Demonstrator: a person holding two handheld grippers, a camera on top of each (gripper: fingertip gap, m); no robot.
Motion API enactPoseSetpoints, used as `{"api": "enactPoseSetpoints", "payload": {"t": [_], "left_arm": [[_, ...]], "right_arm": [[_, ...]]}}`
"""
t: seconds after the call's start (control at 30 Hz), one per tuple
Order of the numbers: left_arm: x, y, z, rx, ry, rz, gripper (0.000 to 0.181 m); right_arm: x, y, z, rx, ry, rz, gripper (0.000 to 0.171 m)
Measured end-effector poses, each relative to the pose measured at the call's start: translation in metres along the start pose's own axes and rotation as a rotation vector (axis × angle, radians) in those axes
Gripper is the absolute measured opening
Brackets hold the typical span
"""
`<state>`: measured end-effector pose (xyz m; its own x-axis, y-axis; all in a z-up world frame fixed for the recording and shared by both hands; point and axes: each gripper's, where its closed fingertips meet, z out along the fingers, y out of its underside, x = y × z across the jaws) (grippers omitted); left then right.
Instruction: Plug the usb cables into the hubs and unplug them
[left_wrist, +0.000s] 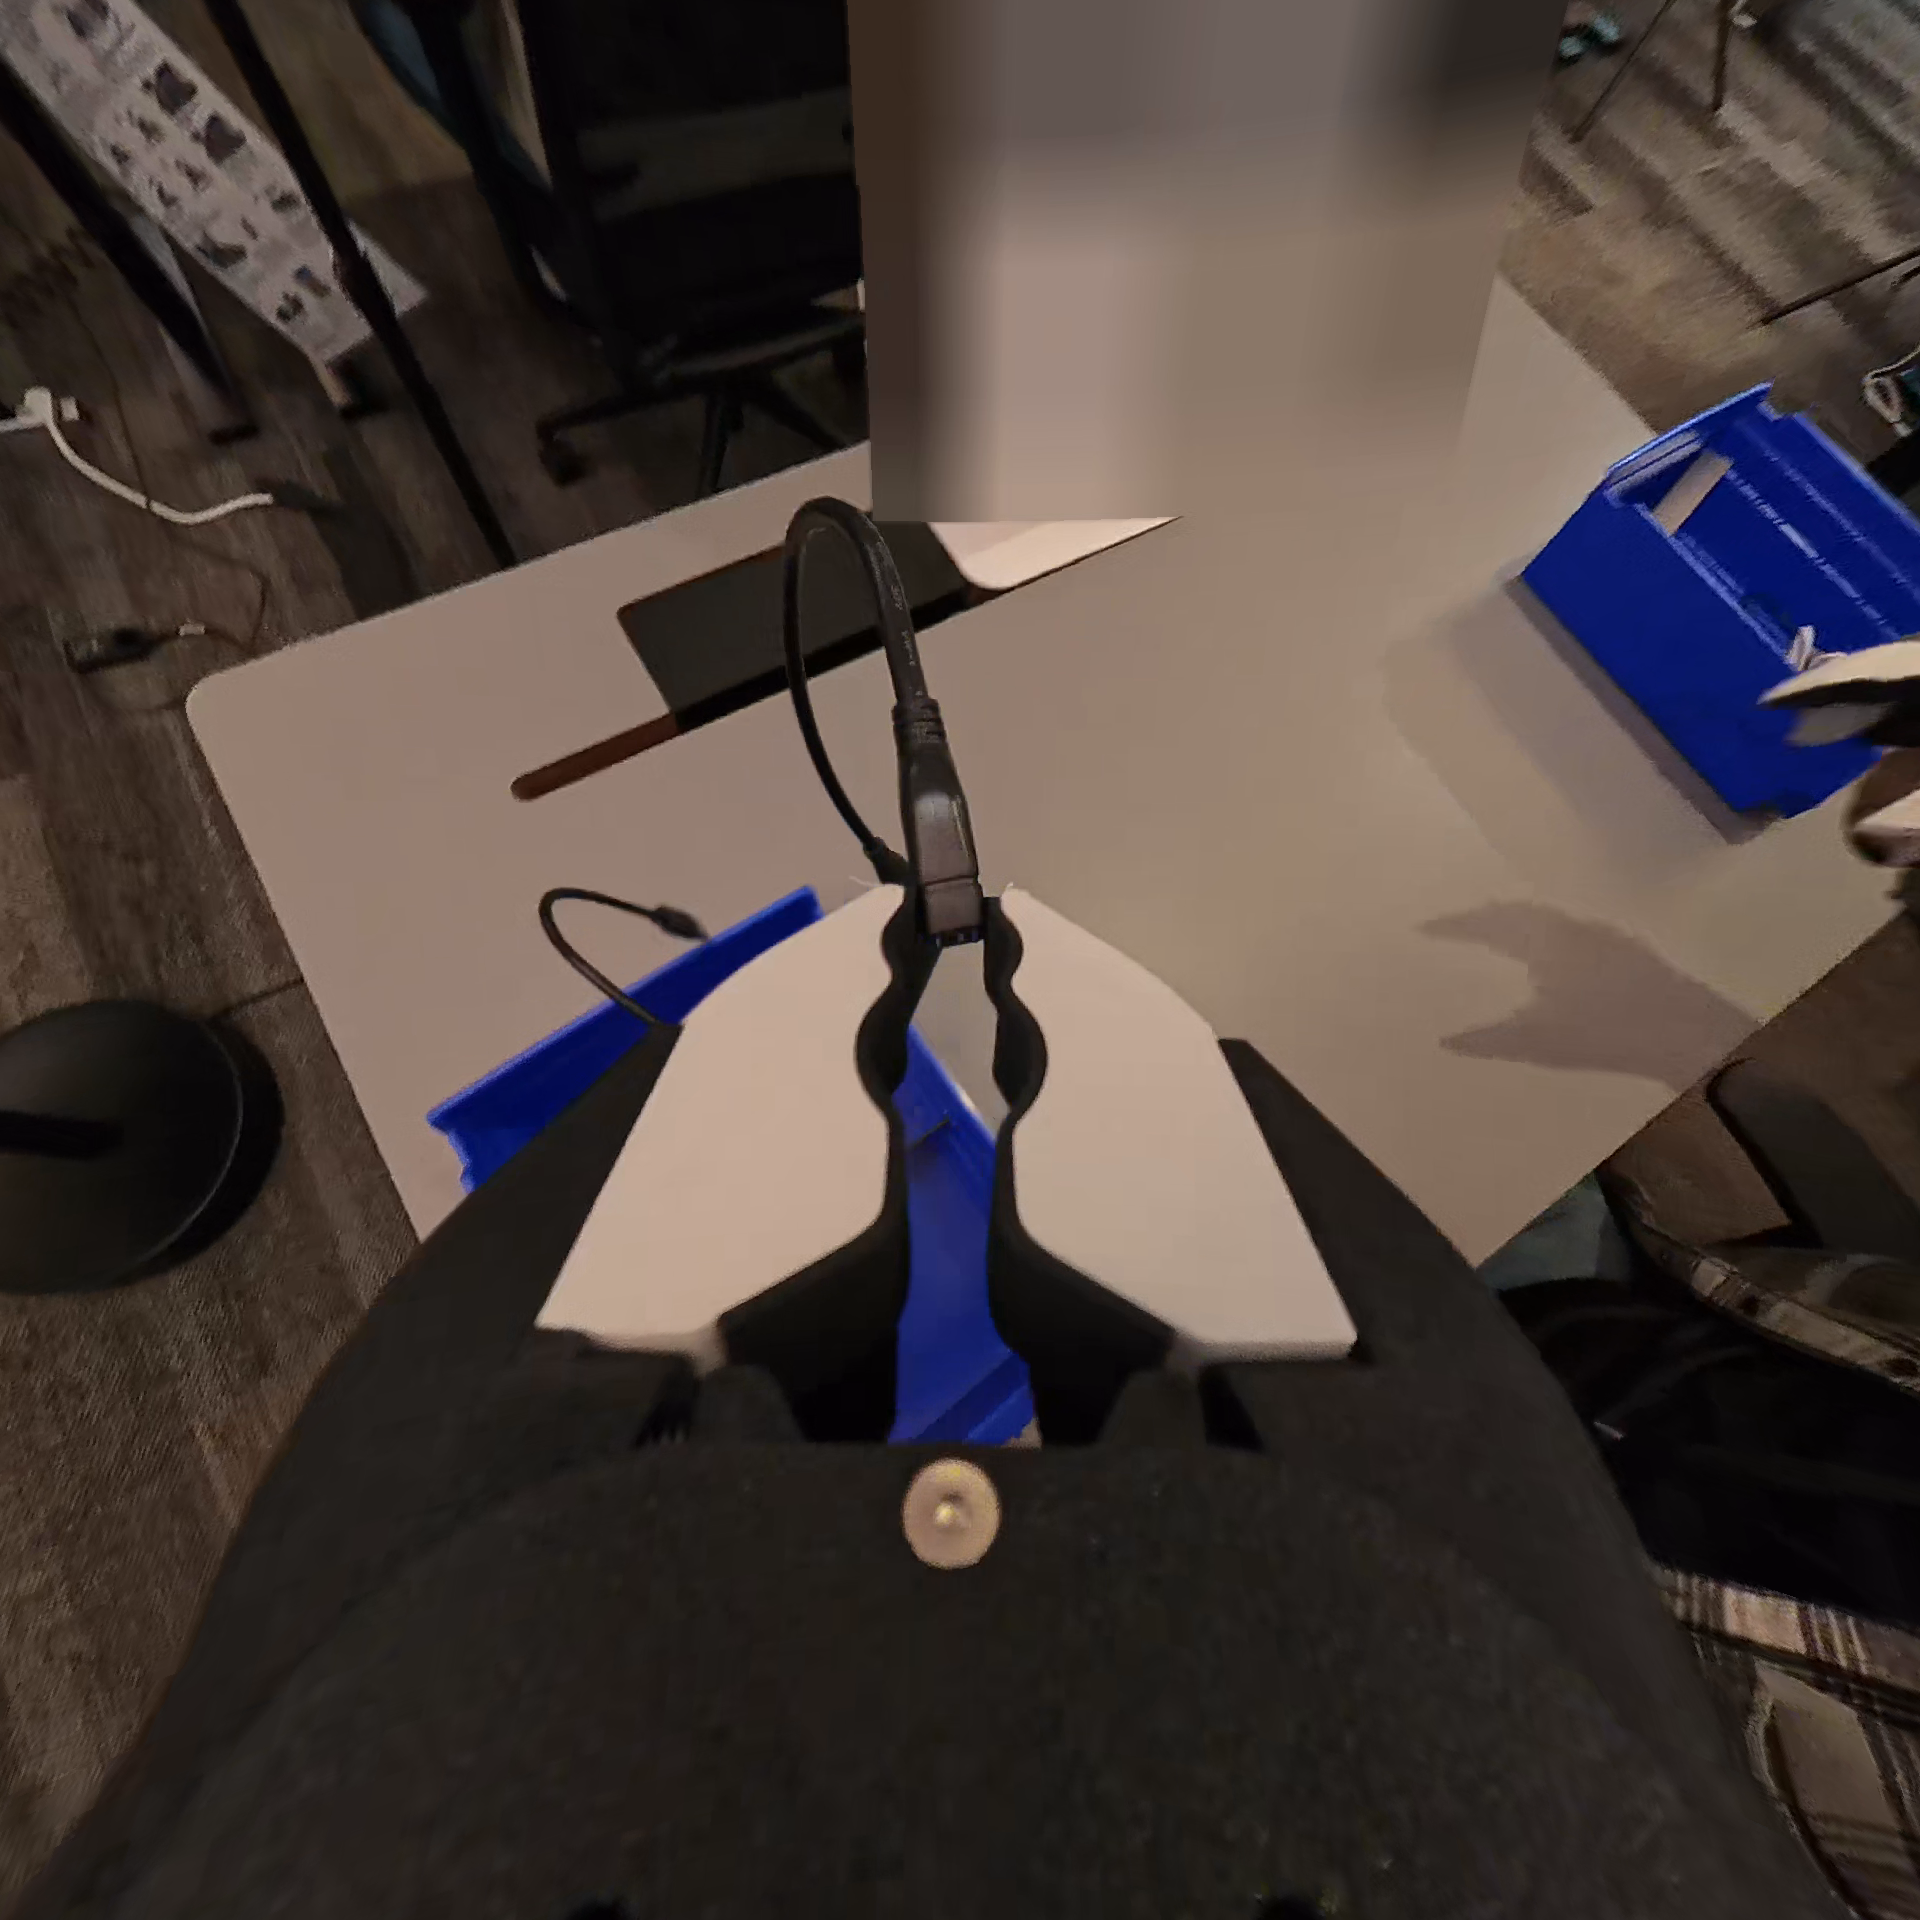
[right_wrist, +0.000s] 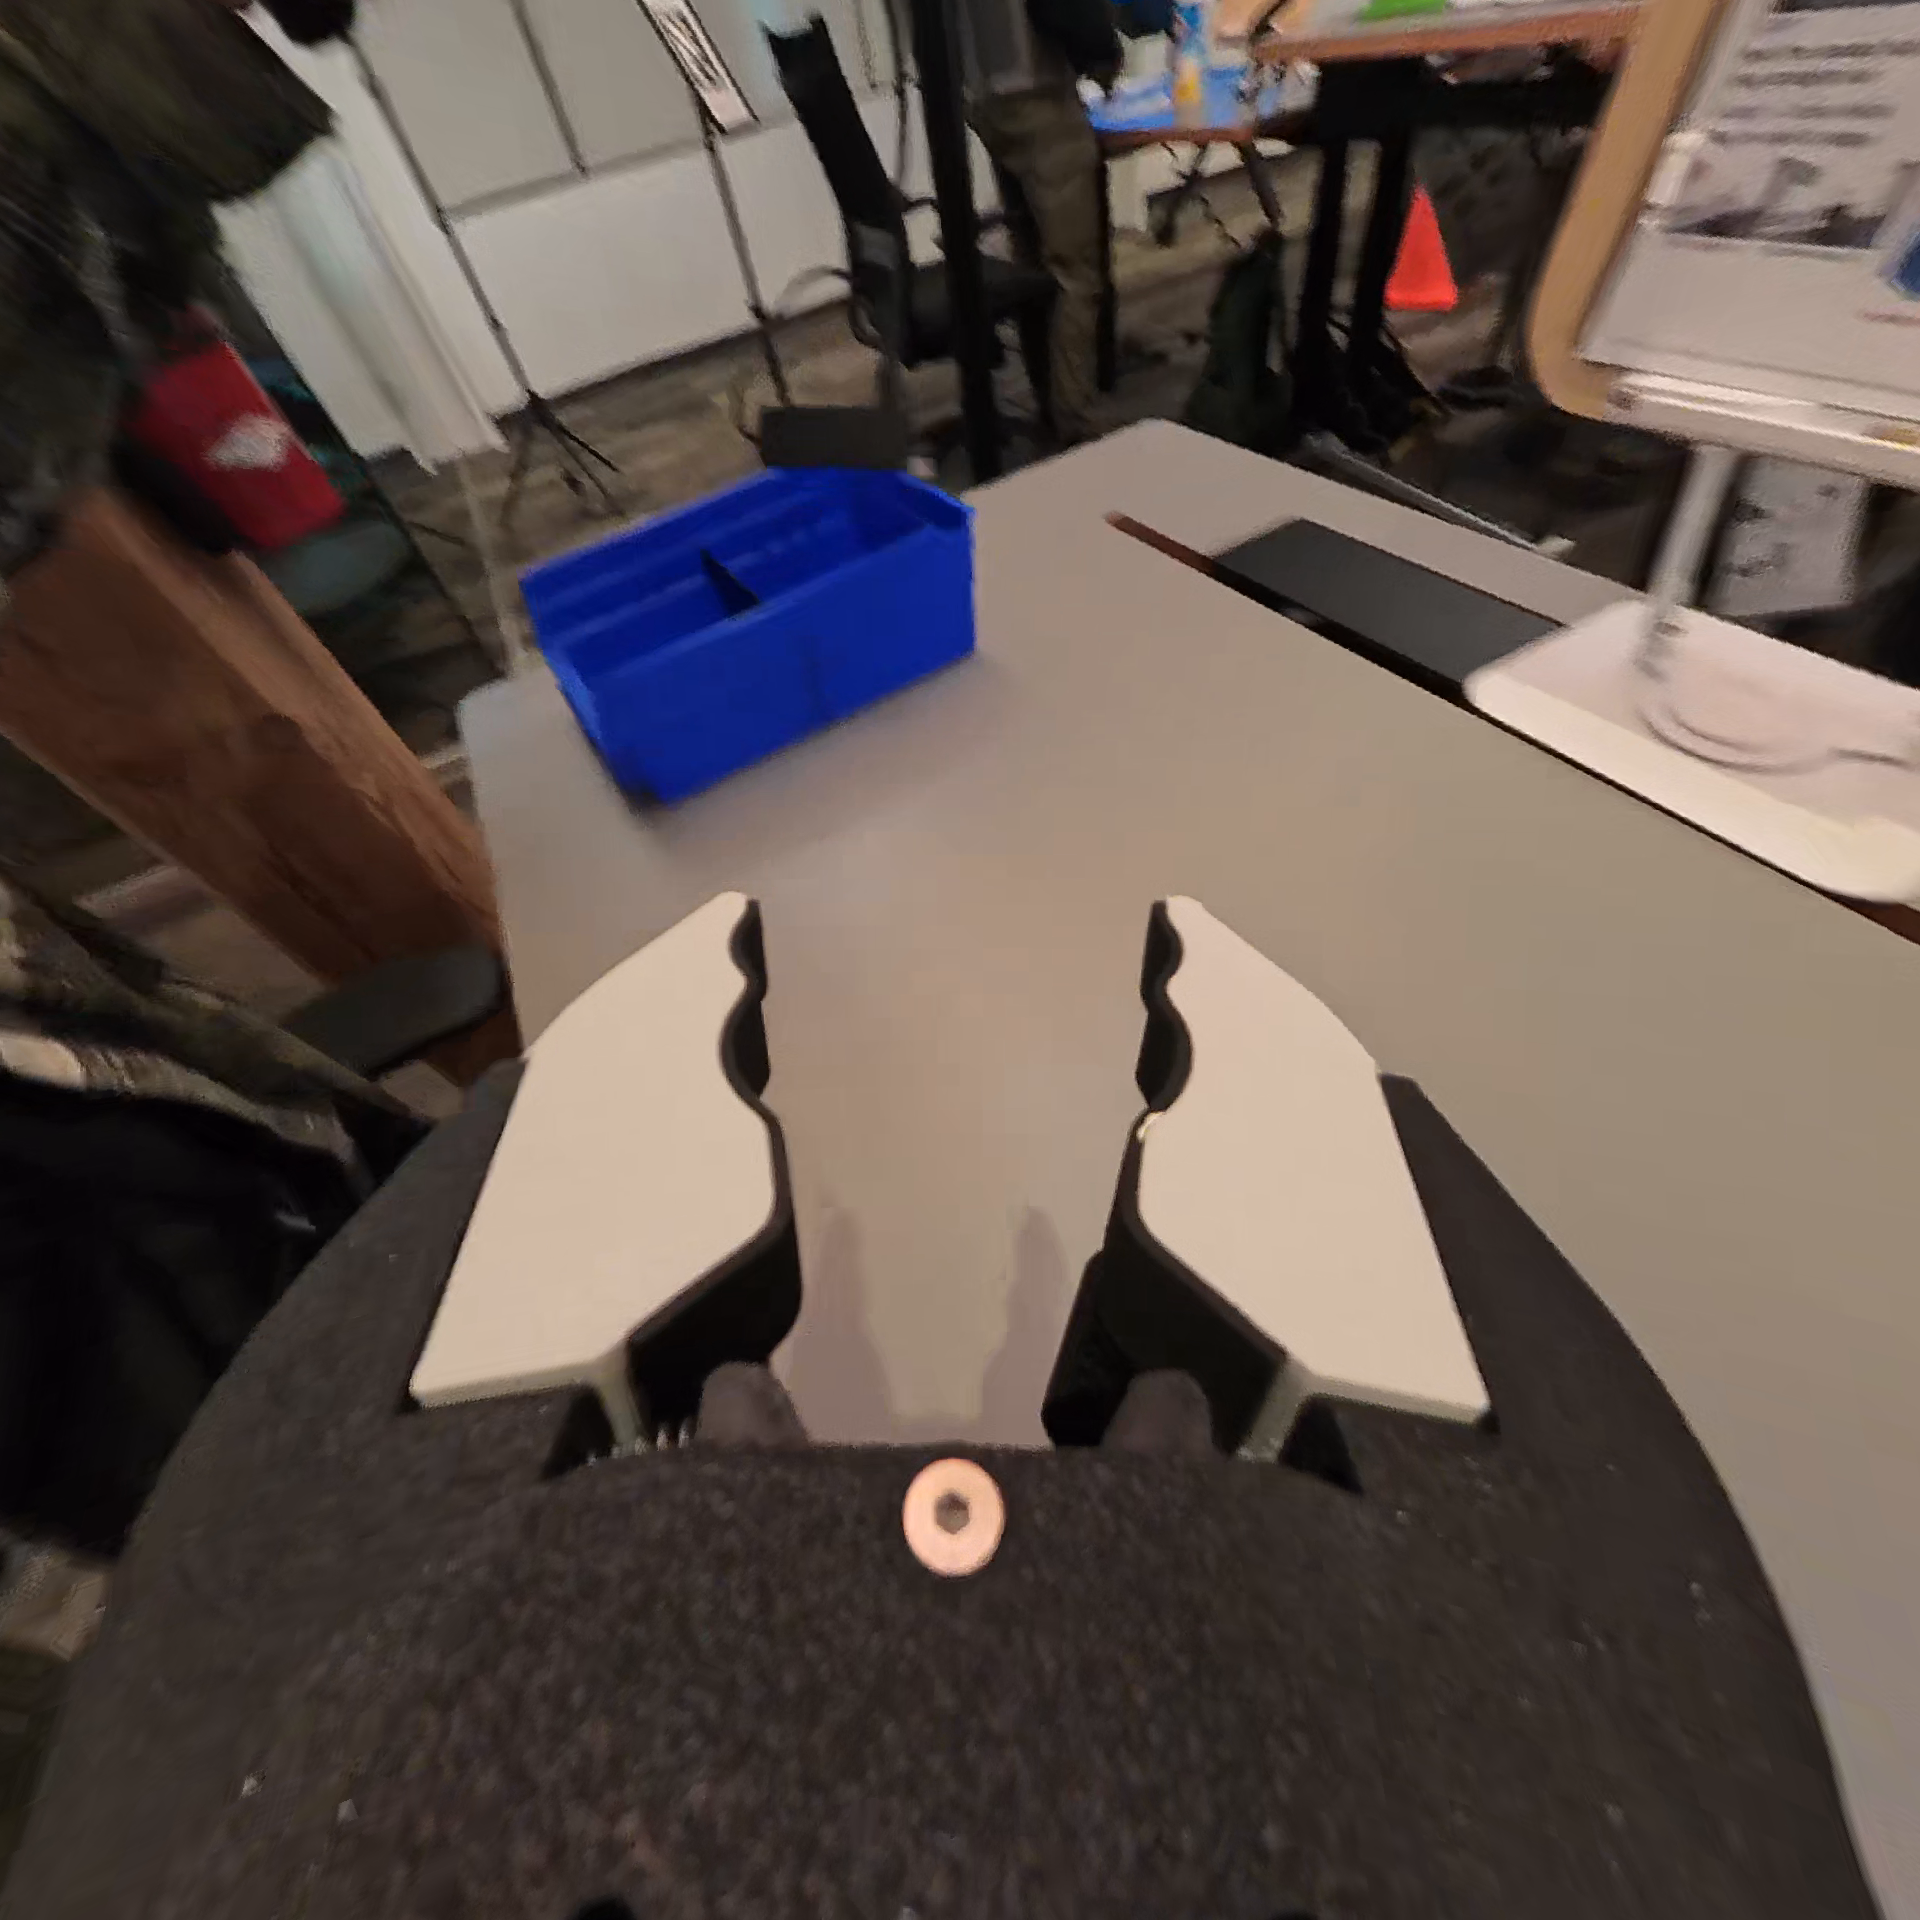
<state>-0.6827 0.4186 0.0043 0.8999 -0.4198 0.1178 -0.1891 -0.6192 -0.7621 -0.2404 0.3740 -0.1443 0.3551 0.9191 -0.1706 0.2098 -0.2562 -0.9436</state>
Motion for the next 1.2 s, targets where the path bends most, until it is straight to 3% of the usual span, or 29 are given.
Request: {"api": "enactPoseSetpoints", "payload": {"t": [0.23,0.33,0.43,0.53,0.6,0.67,0.7,0.73,0.9,1.07,1.2], "left_arm": [[0.068,-0.041,-0.01,0.093,0.12,0.077,0.011],[0.104,-0.052,-0.004,0.12,0.194,0.107,0.011],[0.139,-0.058,0.006,0.138,0.269,0.132,0.011],[0.172,-0.056,0.019,0.142,0.358,0.154,0.01],[0.19,-0.053,0.025,0.147,0.413,0.171,0.01],[0.203,-0.047,0.03,0.151,0.46,0.179,0.01],[0.207,-0.044,0.032,0.155,0.479,0.179,0.01],[0.209,-0.04,0.034,0.156,0.494,0.178,0.01],[0.197,-0.002,0.041,0.168,0.6,0.169,0.012],[0.156,0.031,0.073,0.154,0.424,0.255,0.055],[0.186,0.034,0.102,0.099,0.398,0.431,0.053]], "right_arm": [[-0.028,-0.033,0.142,0.191,-0.252,0.175,0.096],[-0.025,-0.04,0.191,0.297,-0.251,0.276,0.109],[-0.015,-0.05,0.213,0.422,-0.183,0.289,0.113],[-0.006,-0.061,0.211,0.521,-0.079,0.25,0.109],[-0.002,-0.06,0.207,0.524,-0.057,0.242,0.096],[-0.006,-0.059,0.198,0.539,-0.13,0.246,0.061],[-0.01,-0.056,0.191,0.53,-0.184,0.249,0.022],[-0.008,-0.052,0.185,0.505,-0.2,0.265,0.011],[0.003,-0.02,0.147,0.176,-0.17,0.101,0.011],[0.021,0.003,0.093,-0.209,-0.123,-0.093,0.011],[0.017,0.006,0.066,-0.455,-0.108,-0.251,0.011]]}}
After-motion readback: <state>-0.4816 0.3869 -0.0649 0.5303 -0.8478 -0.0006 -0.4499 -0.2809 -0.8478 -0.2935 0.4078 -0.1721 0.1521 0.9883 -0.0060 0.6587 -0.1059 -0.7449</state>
